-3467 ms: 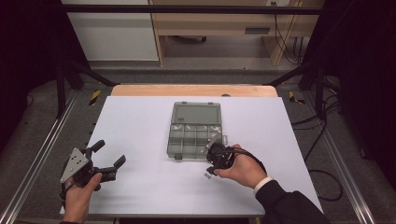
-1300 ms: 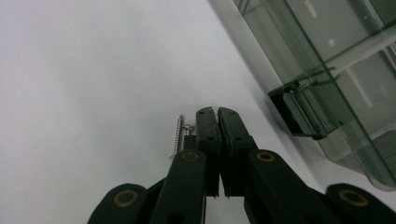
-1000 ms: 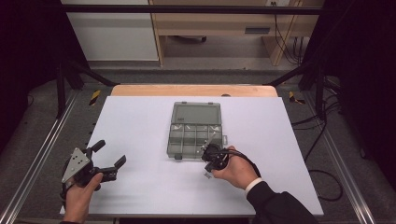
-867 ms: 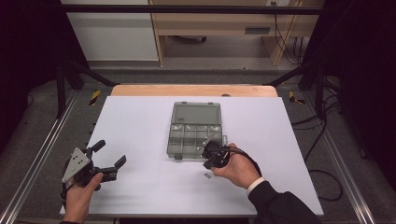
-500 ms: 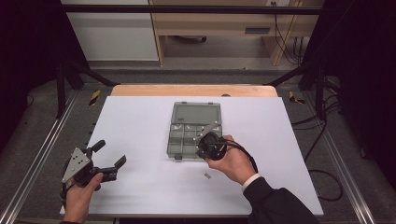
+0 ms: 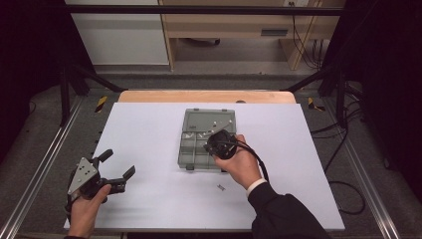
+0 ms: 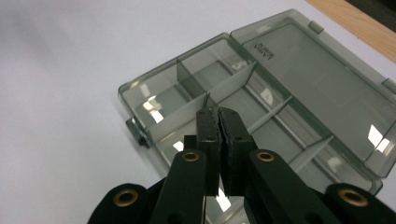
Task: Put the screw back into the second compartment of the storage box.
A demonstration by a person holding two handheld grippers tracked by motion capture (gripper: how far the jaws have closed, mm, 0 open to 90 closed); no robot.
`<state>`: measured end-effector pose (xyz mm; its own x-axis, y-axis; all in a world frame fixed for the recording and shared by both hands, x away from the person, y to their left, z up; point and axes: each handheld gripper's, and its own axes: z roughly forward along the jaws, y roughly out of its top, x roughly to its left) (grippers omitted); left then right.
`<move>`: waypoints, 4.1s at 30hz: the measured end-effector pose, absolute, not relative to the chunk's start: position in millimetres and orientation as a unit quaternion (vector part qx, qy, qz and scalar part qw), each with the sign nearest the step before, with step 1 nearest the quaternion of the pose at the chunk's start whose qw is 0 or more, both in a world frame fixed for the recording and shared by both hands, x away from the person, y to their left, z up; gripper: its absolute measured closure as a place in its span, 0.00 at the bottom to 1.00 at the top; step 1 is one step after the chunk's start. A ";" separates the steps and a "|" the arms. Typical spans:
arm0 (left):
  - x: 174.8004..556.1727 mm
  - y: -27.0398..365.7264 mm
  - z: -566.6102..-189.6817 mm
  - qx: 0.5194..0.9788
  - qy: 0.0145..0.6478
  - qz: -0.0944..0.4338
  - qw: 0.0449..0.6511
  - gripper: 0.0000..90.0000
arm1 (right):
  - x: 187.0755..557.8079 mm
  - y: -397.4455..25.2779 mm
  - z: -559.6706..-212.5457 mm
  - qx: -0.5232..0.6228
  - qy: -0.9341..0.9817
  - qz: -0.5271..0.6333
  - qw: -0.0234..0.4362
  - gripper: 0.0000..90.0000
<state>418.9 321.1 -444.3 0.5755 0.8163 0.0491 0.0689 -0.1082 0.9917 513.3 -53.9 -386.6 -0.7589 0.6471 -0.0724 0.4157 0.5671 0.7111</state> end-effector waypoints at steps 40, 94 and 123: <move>421.1 319.6 -445.2 0.672 0.326 0.318 0.584 0.01 | 563.4 -34.1 -412.6 0.349 0.844 0.364 0.183 0.79; 420.2 319.8 -445.6 0.676 0.327 0.318 0.579 0.01 | 462.8 -89.8 -390.3 0.302 0.918 0.232 0.114 0.10; 420.3 319.8 -445.7 0.676 0.328 0.319 0.578 0.01 | 459.9 -83.7 -414.1 0.281 0.933 0.217 0.057 0.62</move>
<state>420.3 319.8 -445.7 0.5820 0.8115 0.0524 0.0755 -0.1180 0.9901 459.9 -83.7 -414.1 -0.8359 0.5486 0.0154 0.4990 0.7480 0.4376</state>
